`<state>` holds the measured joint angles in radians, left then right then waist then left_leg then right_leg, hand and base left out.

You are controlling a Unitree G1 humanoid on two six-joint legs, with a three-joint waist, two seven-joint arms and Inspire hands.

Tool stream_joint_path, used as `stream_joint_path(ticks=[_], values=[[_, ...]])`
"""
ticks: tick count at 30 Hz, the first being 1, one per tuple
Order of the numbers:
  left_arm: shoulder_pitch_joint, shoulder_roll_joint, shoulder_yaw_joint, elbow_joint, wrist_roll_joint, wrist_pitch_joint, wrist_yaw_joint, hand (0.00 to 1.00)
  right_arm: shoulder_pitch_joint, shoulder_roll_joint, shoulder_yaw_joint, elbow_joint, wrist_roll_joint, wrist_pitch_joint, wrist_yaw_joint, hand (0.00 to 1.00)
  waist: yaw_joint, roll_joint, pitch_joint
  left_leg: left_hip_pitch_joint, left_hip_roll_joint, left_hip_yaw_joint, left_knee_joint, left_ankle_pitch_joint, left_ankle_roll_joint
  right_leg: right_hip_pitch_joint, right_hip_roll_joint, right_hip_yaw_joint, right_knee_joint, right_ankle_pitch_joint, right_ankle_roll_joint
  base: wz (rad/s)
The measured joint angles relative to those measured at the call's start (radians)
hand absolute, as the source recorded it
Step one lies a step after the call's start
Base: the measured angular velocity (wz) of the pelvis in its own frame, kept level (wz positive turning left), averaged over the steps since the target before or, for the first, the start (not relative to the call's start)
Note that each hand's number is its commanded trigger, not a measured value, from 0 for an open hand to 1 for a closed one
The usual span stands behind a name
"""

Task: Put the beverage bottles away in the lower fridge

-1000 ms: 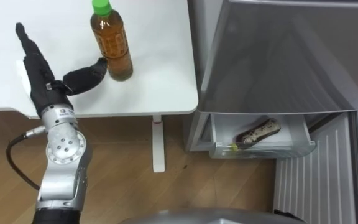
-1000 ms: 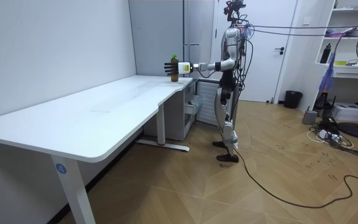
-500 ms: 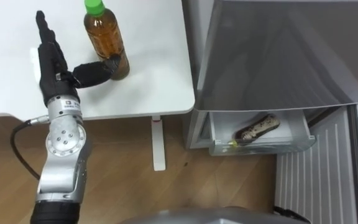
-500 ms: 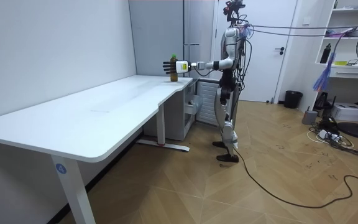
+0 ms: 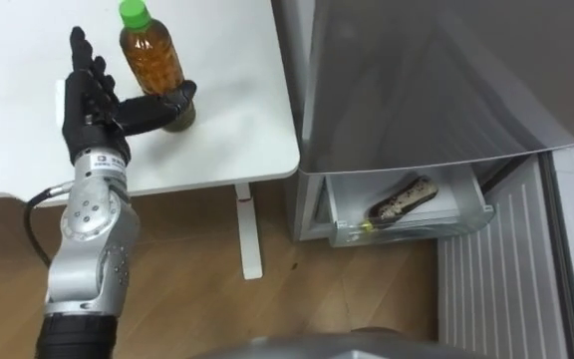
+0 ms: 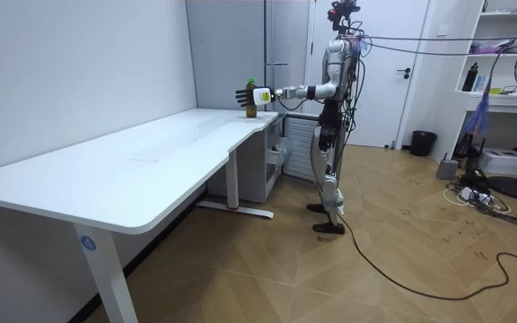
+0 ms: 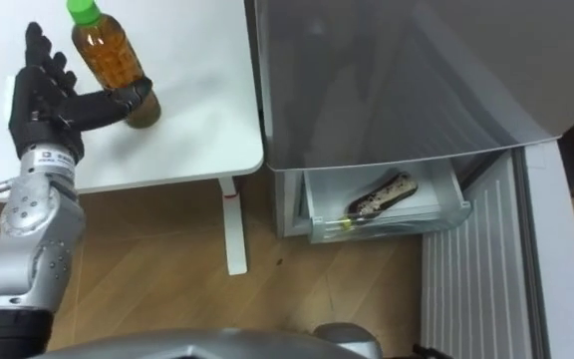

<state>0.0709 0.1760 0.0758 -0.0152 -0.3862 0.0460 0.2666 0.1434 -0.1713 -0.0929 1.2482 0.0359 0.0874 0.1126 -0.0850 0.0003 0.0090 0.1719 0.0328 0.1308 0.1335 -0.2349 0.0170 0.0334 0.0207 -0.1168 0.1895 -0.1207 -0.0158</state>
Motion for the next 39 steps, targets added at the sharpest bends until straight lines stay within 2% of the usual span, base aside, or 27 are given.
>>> stream_joint_path(ticks=[3, 10, 19, 24, 26, 31, 37, 39], values=[[-0.004, 0.002, 0.003, 0.005, -0.019, 0.002, -0.002, 0.0, 0.008, 0.0, 0.0, -0.001, -0.03, 0.006, -0.001, 0.0, -0.001, -0.001, 0.0011, 0.003, 0.0, 0.003, -0.001, -0.001, -0.001, -0.001, 0.001, 0.004, 0.005, -0.001, -0.001, -0.04], [-0.02, 0.009, 0.003, 0.005, -0.075, 0.032, -0.018, 0.0, 0.016, 0.0, 0.001, -0.006, -0.063, 0.045, 0.0, 0.0, -0.002, -0.01, 0.0018, 0.0, -0.003, 0.007, 0.001, -0.001, -0.001, -0.017, 0.0, 0.015, 0.025, -0.01, -0.003, -0.03], [-0.026, 0.01, 0.003, 0.005, -0.084, 0.036, -0.041, 0.0, 0.016, 0.001, 0.001, -0.006, -0.085, 0.046, 0.007, 0.0, -0.004, -0.011, 0.0019, 0.005, -0.004, 0.007, 0.0, -0.001, -0.001, -0.019, 0.0, 0.025, 0.031, -0.016, -0.002, -0.01], [-0.031, 0.038, 0.012, 0.005, -0.083, 0.04, -0.054, 0.0, 0.016, 0.004, 0.0, -0.004, -0.137, 0.047, 0.02, 0.0, -0.012, -0.01, 0.0013, 0.005, -0.004, 0.006, -0.001, -0.001, -0.001, -0.019, 0.001, 0.026, 0.03, -0.016, -0.002, 0.0], [-0.049, 0.051, 0.035, 0.005, -0.083, 0.048, -0.062, 0.0, 0.014, 0.003, 0.0, -0.006, -0.164, 0.06, 0.036, 0.0, -0.018, -0.007, 0.0009, 0.004, -0.004, 0.006, -0.001, -0.001, -0.001, -0.019, 0.0, 0.026, 0.03, -0.016, -0.002, 0.0], [-0.099, 0.059, 0.046, 0.003, -0.083, 0.057, -0.066, 0.0, 0.016, 0.003, 0.0, -0.004, -0.201, 0.077, 0.054, 0.0, -0.019, 0.002, -0.0031, 0.005, -0.004, 0.006, -0.001, -0.001, -0.001, -0.019, 0.0, 0.026, 0.031, -0.016, -0.002, 0.0], [-0.106, 0.059, 0.046, 0.003, -0.083, 0.058, -0.085, 0.0, 0.015, 0.003, 0.0, -0.004, -0.217, 0.087, 0.074, 0.0, -0.023, 0.006, -0.0047, 0.005, -0.004, 0.006, 0.0, -0.001, -0.001, -0.021, 0.0, 0.028, 0.033, -0.016, -0.002, 0.0], [-0.106, 0.059, 0.046, 0.003, -0.083, 0.058, -0.085, 0.24, 0.015, 0.003, 0.0, -0.004, -0.217, 0.088, 0.078, 0.0, -0.023, 0.006, -0.0046, 0.005, -0.005, 0.006, 0.0, -0.001, -0.001, -0.021, 0.0, 0.028, 0.033, -0.016, -0.002, 0.0]])
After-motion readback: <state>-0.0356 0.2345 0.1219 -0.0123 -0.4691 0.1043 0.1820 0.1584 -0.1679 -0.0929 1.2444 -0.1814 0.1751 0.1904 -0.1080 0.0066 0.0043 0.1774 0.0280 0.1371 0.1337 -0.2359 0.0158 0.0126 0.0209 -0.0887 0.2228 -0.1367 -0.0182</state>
